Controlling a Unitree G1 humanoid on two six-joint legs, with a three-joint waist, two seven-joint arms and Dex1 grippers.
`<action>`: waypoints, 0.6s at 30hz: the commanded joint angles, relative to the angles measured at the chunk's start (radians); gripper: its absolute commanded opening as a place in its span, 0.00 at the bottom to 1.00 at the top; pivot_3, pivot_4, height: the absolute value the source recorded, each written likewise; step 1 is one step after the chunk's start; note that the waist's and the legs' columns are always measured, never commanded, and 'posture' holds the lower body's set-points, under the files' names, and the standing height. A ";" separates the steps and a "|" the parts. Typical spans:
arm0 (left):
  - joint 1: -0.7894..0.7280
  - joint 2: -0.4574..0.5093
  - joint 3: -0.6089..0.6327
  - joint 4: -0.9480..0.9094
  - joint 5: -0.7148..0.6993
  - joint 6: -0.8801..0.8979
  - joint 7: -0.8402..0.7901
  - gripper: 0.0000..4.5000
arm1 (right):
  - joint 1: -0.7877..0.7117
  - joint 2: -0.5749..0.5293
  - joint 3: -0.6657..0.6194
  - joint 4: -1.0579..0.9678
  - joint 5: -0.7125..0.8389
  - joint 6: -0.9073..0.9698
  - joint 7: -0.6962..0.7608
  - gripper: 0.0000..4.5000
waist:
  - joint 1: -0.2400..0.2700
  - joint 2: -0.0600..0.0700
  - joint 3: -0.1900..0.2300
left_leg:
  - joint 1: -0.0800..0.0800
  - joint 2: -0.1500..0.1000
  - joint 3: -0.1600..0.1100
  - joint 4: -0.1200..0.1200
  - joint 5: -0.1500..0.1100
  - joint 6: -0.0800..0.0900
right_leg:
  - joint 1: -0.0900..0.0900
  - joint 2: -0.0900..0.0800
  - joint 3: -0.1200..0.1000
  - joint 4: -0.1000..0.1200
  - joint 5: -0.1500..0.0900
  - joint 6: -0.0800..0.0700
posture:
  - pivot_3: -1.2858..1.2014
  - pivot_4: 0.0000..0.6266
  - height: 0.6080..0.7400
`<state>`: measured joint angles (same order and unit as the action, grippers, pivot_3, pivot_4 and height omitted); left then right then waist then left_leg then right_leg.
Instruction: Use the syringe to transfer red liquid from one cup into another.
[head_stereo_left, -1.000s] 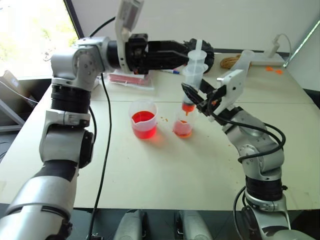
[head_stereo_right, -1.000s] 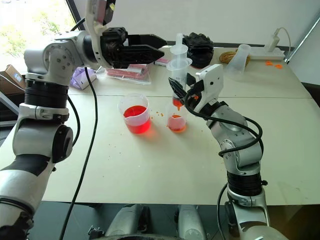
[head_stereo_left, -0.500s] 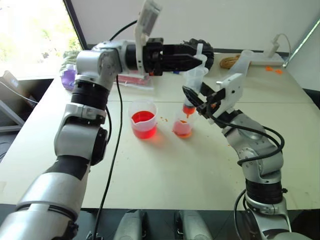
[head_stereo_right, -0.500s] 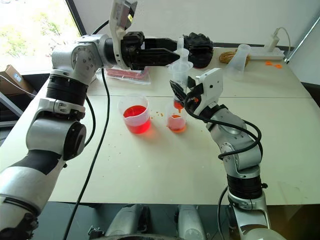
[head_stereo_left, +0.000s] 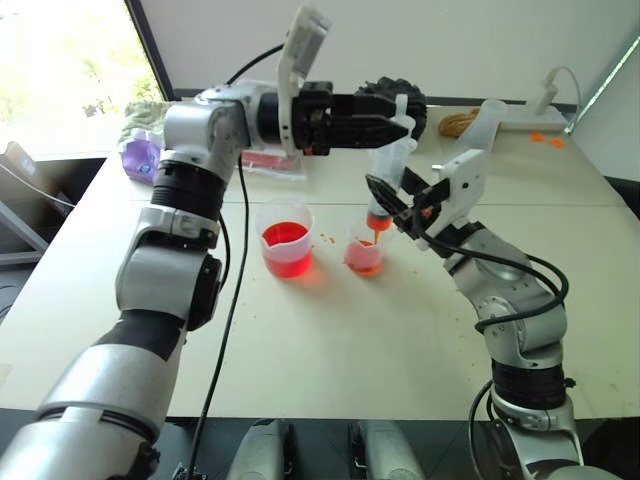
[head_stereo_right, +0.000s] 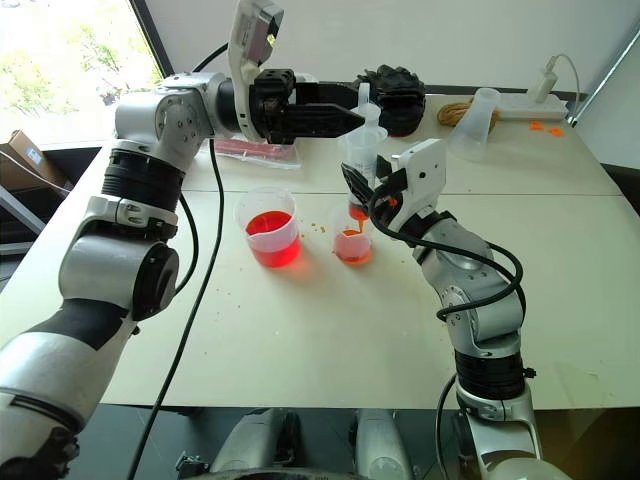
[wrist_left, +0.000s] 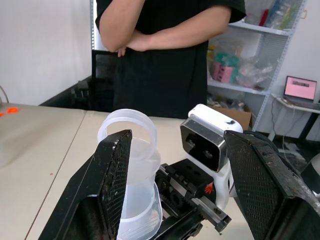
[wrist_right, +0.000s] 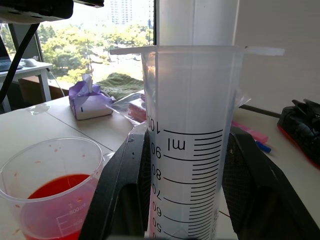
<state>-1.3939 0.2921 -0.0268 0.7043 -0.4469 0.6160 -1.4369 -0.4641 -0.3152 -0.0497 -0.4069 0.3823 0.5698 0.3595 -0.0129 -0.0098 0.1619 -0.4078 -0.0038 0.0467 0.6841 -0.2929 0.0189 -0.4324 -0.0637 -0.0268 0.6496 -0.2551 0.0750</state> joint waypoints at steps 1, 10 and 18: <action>0.011 -0.007 -0.024 -0.010 0.014 0.003 -0.020 0.67 | -0.030 0.000 -0.009 -0.039 0.003 -0.037 0.003 0.30 | 0.000 0.000 0.000 | 0.000 0.000 0.000 0.000 0.000 0.000 | 0.000 0.000 0.000 0.000 0.000 0.000 | 0.52 0.24 1.00; 0.019 -0.017 -0.028 0.018 0.043 -0.013 -0.026 0.67 | -0.044 0.005 -0.008 -0.034 0.003 -0.036 0.004 0.30 | 0.001 0.000 0.000 | 0.000 0.000 0.000 0.000 0.000 0.000 | 0.000 0.000 0.000 0.000 0.000 0.000 | 0.52 0.24 1.00; 0.016 -0.026 -0.028 0.045 0.057 -0.017 -0.036 0.67 | -0.050 0.005 -0.006 -0.037 0.010 -0.033 0.009 0.30 | 0.000 0.000 0.000 | 0.000 0.000 0.000 0.000 0.000 0.000 | 0.000 0.000 0.000 0.000 0.000 0.000 | 0.52 0.24 1.00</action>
<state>-1.3793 0.2747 -0.0270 0.7456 -0.4029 0.5991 -1.4613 -0.4658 -0.3143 -0.0494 -0.3891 0.3751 0.5698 0.3604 -0.0126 -0.0098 0.1619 -0.4079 -0.0038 0.0468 0.6841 -0.2929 0.0189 -0.4324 -0.0637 -0.0270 0.6495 -0.2551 0.0750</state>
